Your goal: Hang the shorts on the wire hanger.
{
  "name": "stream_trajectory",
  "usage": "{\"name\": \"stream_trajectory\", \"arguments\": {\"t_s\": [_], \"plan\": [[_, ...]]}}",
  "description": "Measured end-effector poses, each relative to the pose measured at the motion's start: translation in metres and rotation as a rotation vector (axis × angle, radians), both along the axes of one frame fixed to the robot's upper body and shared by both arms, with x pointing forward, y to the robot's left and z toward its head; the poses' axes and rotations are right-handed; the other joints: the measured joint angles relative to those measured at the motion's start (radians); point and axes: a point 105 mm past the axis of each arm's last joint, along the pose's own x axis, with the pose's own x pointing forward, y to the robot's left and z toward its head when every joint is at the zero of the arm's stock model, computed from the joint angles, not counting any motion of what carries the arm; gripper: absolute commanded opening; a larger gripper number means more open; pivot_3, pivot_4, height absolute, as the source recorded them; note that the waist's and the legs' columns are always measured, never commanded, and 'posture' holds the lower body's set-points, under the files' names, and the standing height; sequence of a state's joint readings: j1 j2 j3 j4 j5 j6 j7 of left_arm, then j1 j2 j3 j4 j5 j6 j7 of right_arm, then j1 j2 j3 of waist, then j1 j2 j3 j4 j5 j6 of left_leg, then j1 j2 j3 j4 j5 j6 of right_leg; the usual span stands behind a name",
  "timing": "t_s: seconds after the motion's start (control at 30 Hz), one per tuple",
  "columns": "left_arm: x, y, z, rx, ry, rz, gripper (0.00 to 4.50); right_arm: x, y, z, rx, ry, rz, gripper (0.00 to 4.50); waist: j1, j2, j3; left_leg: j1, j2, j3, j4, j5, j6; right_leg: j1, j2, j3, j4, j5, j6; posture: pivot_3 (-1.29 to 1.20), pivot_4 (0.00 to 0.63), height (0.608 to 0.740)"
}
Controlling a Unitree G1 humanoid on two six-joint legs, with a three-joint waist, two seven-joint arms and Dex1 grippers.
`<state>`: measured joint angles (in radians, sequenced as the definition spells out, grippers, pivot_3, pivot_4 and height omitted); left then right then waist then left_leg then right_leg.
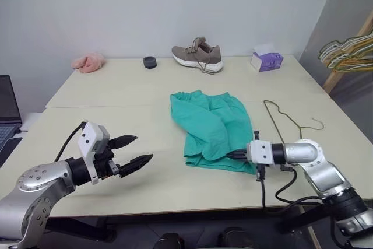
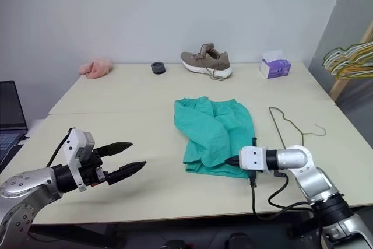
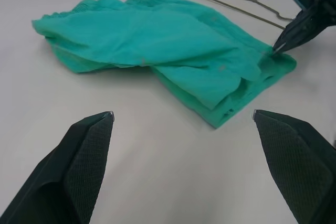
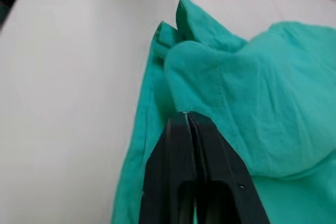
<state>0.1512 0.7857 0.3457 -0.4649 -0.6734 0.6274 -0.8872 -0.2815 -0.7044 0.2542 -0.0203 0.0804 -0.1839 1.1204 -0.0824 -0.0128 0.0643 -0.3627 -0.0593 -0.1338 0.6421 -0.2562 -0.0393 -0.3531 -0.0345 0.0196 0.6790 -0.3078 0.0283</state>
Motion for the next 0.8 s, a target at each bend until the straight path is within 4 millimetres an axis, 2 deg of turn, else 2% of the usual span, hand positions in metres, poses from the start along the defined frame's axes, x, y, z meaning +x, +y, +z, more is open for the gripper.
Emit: {"name": "stream_trajectory", "arguments": {"t_s": [0.13,0.27,0.33,0.43,0.6,0.73,0.77,0.8], "plan": [[-0.001,-0.007,-0.002,-0.015,0.021,-0.041,4.50,-0.001,-0.019,0.000,-0.065,-0.052,-0.003,2.34,-0.003,0.000,0.000,0.001,0.000,0.001,0.001,0.000,0.000,0.000,0.000,0.000,0.000,0.000,0.000,-0.17,0.000,0.740],[-0.003,-0.012,-0.002,-0.012,0.038,-0.089,4.50,0.009,-0.055,-0.012,-0.242,-0.172,-0.012,3.75,-0.007,0.001,0.000,0.001,0.000,0.002,0.001,0.000,0.000,0.000,0.000,0.000,0.000,0.000,0.000,-0.17,0.000,0.740],[-0.004,-0.013,-0.003,-0.013,0.046,-0.105,4.50,0.012,-0.064,-0.017,-0.303,-0.222,0.005,3.75,-0.008,0.001,0.000,0.001,0.000,0.002,0.000,0.000,0.000,0.000,0.000,0.000,0.000,0.000,-0.001,-0.18,0.000,0.740],[-0.004,-0.016,-0.004,-0.015,0.049,-0.117,4.50,0.014,-0.064,-0.030,-0.369,-0.279,0.059,3.75,-0.020,0.001,0.000,0.001,0.001,0.002,0.000,0.000,0.000,0.000,0.000,0.000,0.001,0.000,-0.001,-0.17,0.000,0.740],[-0.003,-0.016,-0.004,-0.016,0.046,-0.112,4.50,0.018,-0.053,-0.032,-0.362,-0.371,0.125,3.75,-0.033,-0.002,-0.001,0.003,0.001,0.002,0.001,0.000,0.000,0.002,0.000,0.001,0.001,0.001,-0.002,-0.16,0.000,0.740],[-0.002,-0.016,-0.004,-0.014,0.042,-0.099,4.50,0.021,-0.037,-0.035,-0.324,-0.389,0.159,3.75,-0.034,-0.002,-0.002,0.006,0.002,0.002,0.001,0.000,0.000,0.005,0.001,0.001,0.001,0.001,-0.003,-0.15,0.000,0.740],[-0.002,-0.016,-0.004,-0.014,0.042,-0.097,4.50,0.021,-0.032,-0.036,-0.311,-0.386,0.166,3.38,-0.034,-0.002,-0.002,0.008,0.002,0.002,0.001,0.000,0.000,0.006,0.001,0.001,0.002,0.001,-0.003,-0.15,0.000,0.740],[-0.002,-0.016,-0.004,-0.014,0.041,-0.098,4.50,0.021,-0.028,-0.038,-0.304,-0.381,0.176,3.19,-0.034,-0.002,-0.002,0.008,0.002,0.002,0.001,0.000,0.000,0.006,0.001,0.001,0.002,0.001,-0.003,-0.15,0.000,0.740]]}}
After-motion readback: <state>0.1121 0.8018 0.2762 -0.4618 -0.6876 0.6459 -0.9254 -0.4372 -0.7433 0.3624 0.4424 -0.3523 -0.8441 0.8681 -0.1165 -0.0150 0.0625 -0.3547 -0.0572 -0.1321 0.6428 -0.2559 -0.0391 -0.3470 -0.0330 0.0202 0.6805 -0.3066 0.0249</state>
